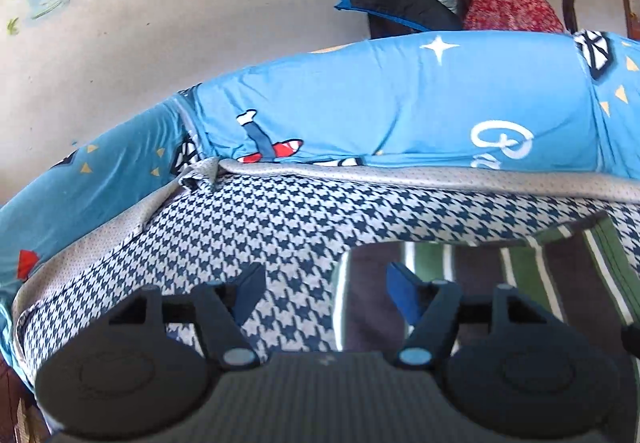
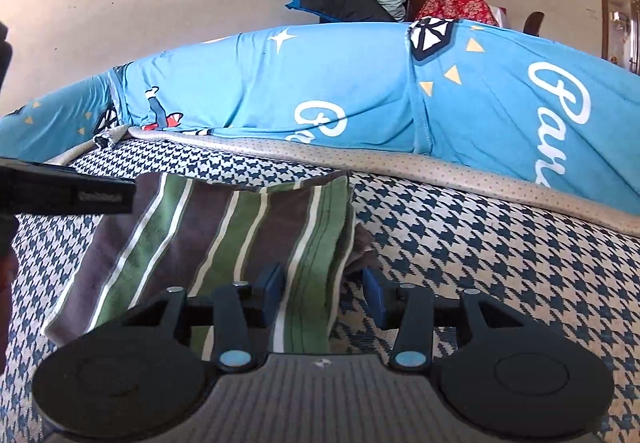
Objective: Fold clothes
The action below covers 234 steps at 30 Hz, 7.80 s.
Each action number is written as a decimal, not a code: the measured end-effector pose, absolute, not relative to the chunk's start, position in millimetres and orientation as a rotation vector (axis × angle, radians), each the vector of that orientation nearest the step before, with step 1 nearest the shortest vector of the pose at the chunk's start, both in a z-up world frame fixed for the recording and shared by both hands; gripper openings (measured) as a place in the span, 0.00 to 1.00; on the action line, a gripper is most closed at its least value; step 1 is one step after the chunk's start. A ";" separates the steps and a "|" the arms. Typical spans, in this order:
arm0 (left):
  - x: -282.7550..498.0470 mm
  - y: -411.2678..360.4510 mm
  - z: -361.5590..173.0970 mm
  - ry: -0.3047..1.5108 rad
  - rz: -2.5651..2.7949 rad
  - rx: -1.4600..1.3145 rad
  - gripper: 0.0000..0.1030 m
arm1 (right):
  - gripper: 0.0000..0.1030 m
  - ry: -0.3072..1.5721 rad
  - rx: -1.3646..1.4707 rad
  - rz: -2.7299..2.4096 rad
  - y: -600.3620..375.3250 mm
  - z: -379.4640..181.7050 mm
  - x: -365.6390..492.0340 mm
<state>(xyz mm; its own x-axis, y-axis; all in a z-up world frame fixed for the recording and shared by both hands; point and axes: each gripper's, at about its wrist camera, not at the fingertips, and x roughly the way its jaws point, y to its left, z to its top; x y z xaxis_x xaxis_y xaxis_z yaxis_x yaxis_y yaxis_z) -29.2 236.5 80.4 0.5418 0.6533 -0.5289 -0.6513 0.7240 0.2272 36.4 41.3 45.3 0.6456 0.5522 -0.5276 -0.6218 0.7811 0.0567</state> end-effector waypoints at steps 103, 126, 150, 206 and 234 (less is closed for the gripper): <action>-156.4 120.6 73.9 0.909 0.555 -0.100 1.00 | 0.87 0.892 -0.212 0.632 -28.0 75.2 -79.4; -161.0 131.9 72.5 0.921 0.557 -0.127 1.00 | 0.87 0.900 -0.211 0.623 -18.0 71.5 -76.7; -161.7 132.7 72.3 0.923 0.554 -0.124 1.00 | 0.87 0.898 -0.223 0.638 -15.3 71.9 -73.3; -164.9 132.5 73.4 0.927 0.557 -0.139 1.00 | 0.87 0.894 -0.233 0.659 -14.2 71.6 -77.7; -167.4 135.0 73.7 0.933 0.561 -0.134 1.00 | 0.87 0.899 -0.227 0.659 -11.2 70.0 -66.1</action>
<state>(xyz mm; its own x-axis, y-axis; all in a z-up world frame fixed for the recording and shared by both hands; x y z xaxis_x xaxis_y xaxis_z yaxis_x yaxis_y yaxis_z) -167.4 135.0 73.7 0.4647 0.3986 -0.7907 -0.5119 0.8496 0.1274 -66.1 -11.2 70.0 0.4433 0.4339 -0.7844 -0.6173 0.7823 0.0839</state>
